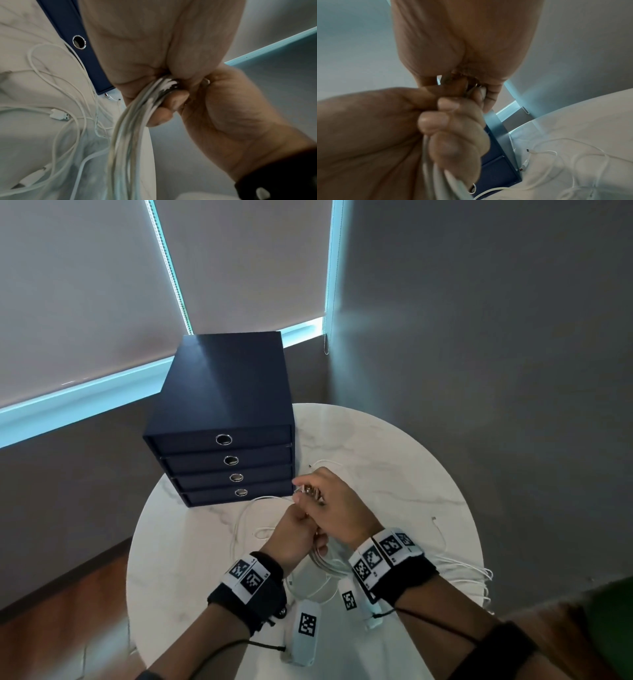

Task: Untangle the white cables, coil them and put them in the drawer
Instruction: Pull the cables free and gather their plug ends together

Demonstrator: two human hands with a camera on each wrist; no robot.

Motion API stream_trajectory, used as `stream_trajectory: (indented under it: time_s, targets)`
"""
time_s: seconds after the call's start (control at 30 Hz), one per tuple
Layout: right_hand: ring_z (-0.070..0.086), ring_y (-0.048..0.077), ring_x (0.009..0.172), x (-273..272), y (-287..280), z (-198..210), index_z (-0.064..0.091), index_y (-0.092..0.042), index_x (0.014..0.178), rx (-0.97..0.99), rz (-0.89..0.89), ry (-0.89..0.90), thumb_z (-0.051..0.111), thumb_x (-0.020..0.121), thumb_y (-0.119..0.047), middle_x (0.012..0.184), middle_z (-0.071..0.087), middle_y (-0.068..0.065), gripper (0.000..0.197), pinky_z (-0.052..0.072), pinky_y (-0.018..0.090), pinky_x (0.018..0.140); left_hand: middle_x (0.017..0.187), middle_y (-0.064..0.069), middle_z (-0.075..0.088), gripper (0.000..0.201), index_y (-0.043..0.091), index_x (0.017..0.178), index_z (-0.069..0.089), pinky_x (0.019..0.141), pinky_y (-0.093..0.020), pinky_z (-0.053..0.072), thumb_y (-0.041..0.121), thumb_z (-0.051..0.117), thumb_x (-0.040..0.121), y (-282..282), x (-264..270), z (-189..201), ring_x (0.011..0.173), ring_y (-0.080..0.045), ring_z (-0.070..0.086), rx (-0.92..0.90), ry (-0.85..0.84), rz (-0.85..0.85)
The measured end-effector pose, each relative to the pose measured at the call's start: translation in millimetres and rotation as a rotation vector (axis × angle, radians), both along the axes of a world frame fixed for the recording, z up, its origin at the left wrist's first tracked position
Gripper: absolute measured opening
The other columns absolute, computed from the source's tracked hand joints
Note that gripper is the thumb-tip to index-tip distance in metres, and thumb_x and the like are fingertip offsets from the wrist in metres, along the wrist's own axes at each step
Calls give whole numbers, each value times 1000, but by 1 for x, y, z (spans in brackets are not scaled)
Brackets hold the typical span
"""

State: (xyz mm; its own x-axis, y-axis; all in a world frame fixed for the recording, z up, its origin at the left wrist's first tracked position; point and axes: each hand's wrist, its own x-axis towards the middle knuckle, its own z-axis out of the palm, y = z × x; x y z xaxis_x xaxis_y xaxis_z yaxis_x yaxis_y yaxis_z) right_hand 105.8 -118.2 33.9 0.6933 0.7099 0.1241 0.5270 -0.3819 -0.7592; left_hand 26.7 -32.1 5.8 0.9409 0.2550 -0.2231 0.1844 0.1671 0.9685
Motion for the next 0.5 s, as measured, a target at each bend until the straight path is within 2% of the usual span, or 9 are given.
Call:
stream_trajectory:
  time_s: [0.03, 0.1, 0.17, 0.27, 0.33, 0.4, 0.5]
  targets:
    - [53, 8, 107, -3, 2, 0, 64, -24, 119, -10, 21, -42, 58, 94, -32, 110, 56, -8, 27, 43, 25, 96, 63, -13, 48, 11, -5, 86, 54, 55, -33, 40, 0, 45, 87, 2, -1, -1, 54, -21, 46, 25, -22, -4]
    - [53, 10, 104, -8, 5, 2, 63, -25, 109, -21, 61, -121, 57, 93, -33, 106, 57, -9, 19, 43, 25, 92, 71, -19, 57, 18, -10, 93, 55, 59, -38, 47, 0, 46, 82, 4, -2, -2, 63, -26, 56, 61, -48, -16]
    - [54, 11, 95, -8, 6, 3, 60, -22, 96, -35, 65, -137, 57, 92, -34, 98, 59, -8, 13, 45, 26, 85, 66, -16, 56, 13, -9, 89, 55, 56, -36, 47, -3, 45, 83, 4, -3, 0, 59, -24, 55, 73, -65, -51]
    - [57, 12, 83, 0, 4, -3, 59, -16, 84, 41, -50, -18, 56, 92, -24, 88, 61, -4, 12, 47, 27, 77, 53, -2, 43, 20, 1, 79, 53, 48, -28, 40, -10, 40, 88, -1, -1, 4, 48, -14, 40, 51, -12, -58]
    - [59, 12, 83, 3, 2, -9, 62, -14, 81, 69, -145, 36, 54, 91, -17, 87, 62, -2, 13, 46, 25, 77, 53, -2, 40, 20, 3, 80, 52, 46, -26, 38, -12, 41, 88, -3, 2, 4, 46, -14, 36, 42, 13, -64]
    - [62, 9, 87, 6, 0, -9, 69, -15, 83, 30, -193, 100, 51, 91, -16, 90, 69, -4, 19, 48, 22, 79, 54, -4, 43, 18, 4, 76, 51, 47, -27, 39, -7, 46, 89, -2, 3, 2, 47, -16, 40, 64, 23, -75]
    - [66, 9, 84, 14, -5, -8, 73, -17, 81, -21, -248, 167, 50, 89, -16, 86, 73, -6, 25, 52, 25, 79, 54, -6, 52, 30, 9, 65, 51, 54, -31, 45, 3, 53, 95, -2, 3, -4, 49, -22, 49, 139, 24, -97]
